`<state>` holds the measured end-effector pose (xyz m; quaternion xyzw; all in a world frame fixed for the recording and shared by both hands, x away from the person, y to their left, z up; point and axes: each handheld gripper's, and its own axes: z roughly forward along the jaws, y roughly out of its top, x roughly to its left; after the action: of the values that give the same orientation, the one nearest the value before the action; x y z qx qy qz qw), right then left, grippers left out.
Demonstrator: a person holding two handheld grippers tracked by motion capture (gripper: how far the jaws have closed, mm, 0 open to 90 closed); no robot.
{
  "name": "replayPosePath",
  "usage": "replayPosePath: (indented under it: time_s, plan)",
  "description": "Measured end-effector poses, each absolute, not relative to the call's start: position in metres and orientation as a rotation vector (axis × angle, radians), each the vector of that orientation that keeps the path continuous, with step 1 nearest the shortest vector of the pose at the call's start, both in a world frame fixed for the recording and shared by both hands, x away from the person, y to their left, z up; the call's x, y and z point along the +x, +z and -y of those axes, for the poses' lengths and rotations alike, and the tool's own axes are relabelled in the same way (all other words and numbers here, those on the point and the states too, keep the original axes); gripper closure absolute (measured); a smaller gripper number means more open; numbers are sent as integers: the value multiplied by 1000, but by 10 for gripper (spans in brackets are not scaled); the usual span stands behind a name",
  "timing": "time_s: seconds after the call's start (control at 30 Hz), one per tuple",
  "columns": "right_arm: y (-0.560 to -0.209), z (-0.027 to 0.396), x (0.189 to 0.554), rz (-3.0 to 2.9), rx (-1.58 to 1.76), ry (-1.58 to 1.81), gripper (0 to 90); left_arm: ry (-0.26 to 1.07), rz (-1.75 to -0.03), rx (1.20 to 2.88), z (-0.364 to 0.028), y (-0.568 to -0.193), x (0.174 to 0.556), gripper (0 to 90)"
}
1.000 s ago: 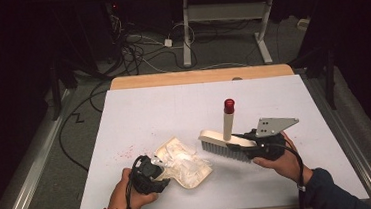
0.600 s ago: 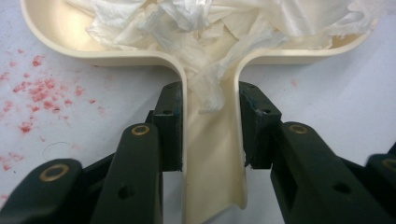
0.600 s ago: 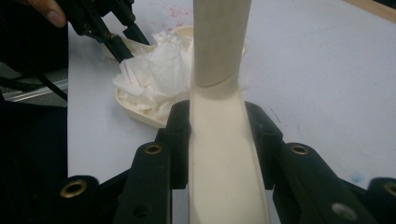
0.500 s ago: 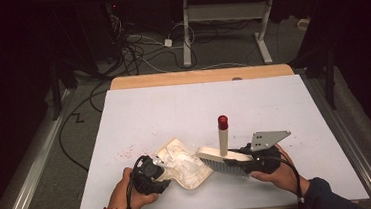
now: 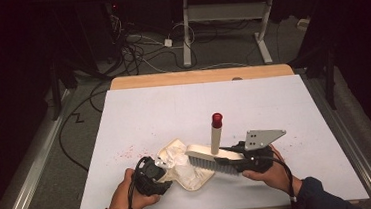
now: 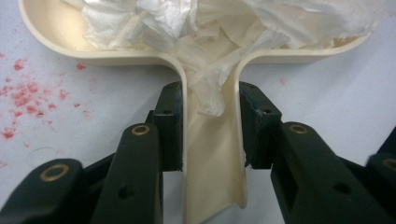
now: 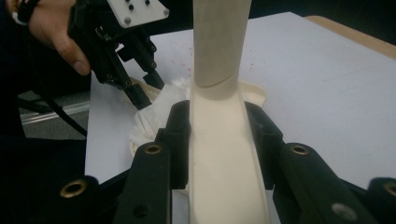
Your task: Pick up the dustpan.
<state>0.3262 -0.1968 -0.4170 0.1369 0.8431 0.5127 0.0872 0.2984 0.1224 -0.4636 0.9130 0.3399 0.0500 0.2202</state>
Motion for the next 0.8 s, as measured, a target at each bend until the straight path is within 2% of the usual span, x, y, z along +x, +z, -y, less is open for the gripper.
replayPosePath:
  time_s: [0.43, 0.8]
  plan:
    - [-394, 219, 325, -2398, 471, 1550, 683, 136, -940, 2532, -122, -464, 299, 628]
    - [-429, 195, 356, -2330, 558, 1336, 683, 132, -950, 2526, -122, -464, 300, 628]
